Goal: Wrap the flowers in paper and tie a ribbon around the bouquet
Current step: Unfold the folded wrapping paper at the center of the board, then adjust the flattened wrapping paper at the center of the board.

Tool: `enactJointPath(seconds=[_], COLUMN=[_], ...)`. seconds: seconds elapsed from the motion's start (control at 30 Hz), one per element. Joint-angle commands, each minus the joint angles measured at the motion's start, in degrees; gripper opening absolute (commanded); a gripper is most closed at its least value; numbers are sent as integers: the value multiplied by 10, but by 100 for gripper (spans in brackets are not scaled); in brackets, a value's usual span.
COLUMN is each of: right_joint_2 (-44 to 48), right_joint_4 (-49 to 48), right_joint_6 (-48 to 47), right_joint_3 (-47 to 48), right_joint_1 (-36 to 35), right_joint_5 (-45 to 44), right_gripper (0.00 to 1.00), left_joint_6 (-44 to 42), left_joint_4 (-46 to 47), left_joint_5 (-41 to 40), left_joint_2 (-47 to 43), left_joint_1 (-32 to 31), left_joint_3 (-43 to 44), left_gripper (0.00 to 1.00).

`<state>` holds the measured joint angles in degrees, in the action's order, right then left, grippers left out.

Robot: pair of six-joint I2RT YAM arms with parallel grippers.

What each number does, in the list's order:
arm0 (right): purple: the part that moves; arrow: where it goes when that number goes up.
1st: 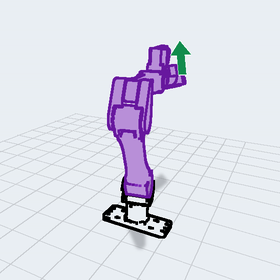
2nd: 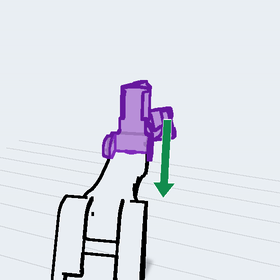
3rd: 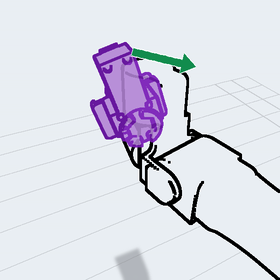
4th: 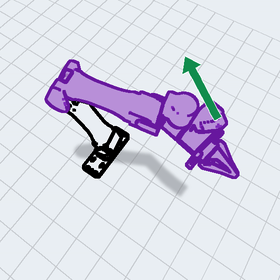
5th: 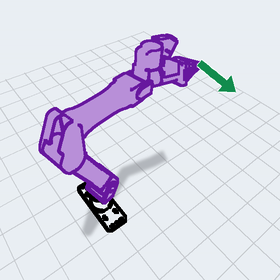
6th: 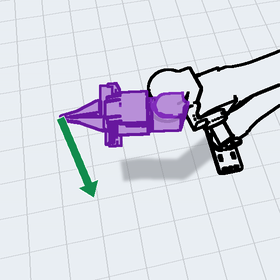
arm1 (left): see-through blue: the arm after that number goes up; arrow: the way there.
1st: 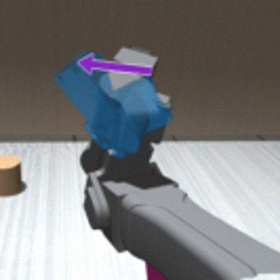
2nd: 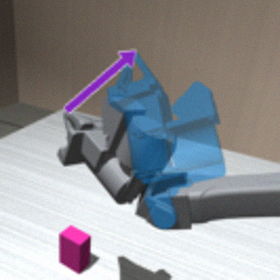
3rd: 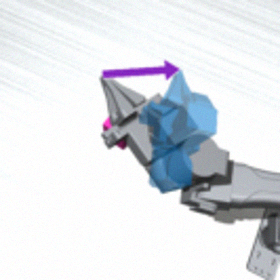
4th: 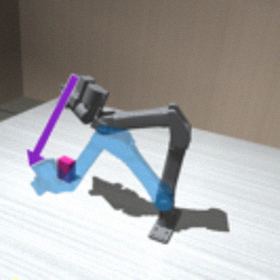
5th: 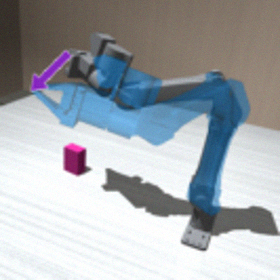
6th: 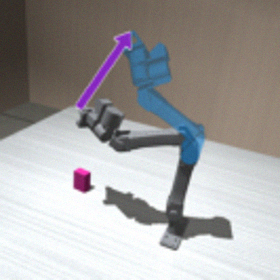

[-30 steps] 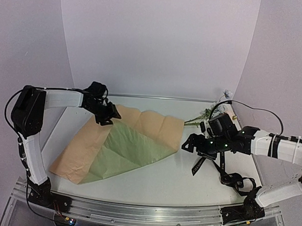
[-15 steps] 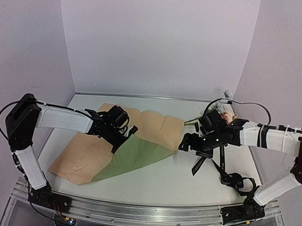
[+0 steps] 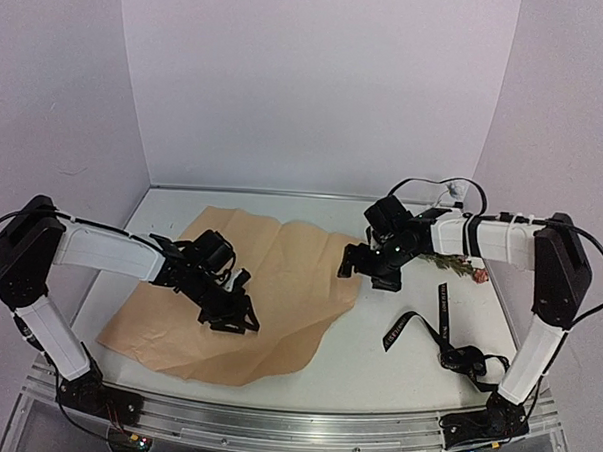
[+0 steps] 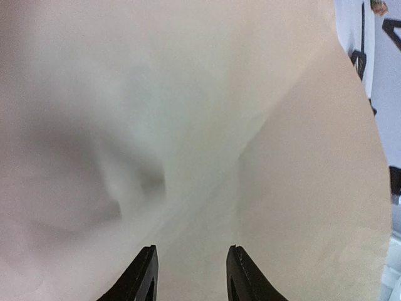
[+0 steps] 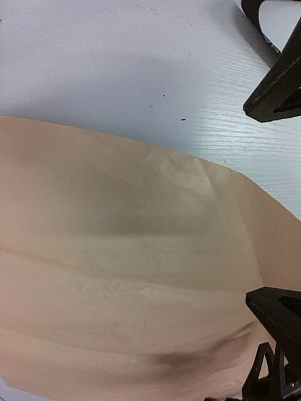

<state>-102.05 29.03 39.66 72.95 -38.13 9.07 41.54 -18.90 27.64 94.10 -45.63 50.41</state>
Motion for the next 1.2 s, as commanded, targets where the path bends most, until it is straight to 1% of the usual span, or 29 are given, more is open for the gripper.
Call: enactJointPath(seconds=[0.0, 0.07, 0.13, 0.2, 0.3, 0.4, 0.47, 0.6, 0.77, 0.87, 1.03, 1.17], right_joint_2=[-43, -59, -64, -69, -66, -57, -50, -42, -26, -7, 31, 39], right_joint_4=[1, -6, -10, -11, -18, -38, -61, -124, -191, -213, -244, -254], right_joint_6=[-7, 0, 2, 2, 6, 22, 36, 89, 133, 151, 178, 189], right_joint_3=[58, 70, 75, 75, 53, 11, -17, -74, -131, -165, -219, -230], right_joint_1=[13, 19, 22, 24, 24, 24, 24, 22, 10, -15, -69, -110], right_joint_5=[-6, -3, -7, -10, -11, -12, 0, 36, 43, 22, -35, -51], right_gripper=[95, 95, 95, 95, 93, 92, 92, 89, 87, 82, 70, 67], left_joint_6=[33, 45, 50, 61, 100, 139, 159, 172, 162, 148, 112, 87], left_joint_4=[-22, -15, -14, -18, -21, -22, -28, -41, -54, -54, -50, -50], left_joint_5=[-86, -82, -98, -123, -163, -211, -243, -271, -293, -294, -294, -290], left_joint_2=[-40, -53, -70, -85, -102, -115, -112, -86, -38, -9, 52, 91], left_joint_1=[55, 95, 118, 129, 140, 145, 151, 171, 194, 210, 245, 268], left_joint_3=[-16, -41, -55, -63, -80, -96, -98, -87, -58, -40, 15, 62], left_gripper=[41, 41, 39, 37, 37, 39, 42, 45, 45, 45, 45, 45])
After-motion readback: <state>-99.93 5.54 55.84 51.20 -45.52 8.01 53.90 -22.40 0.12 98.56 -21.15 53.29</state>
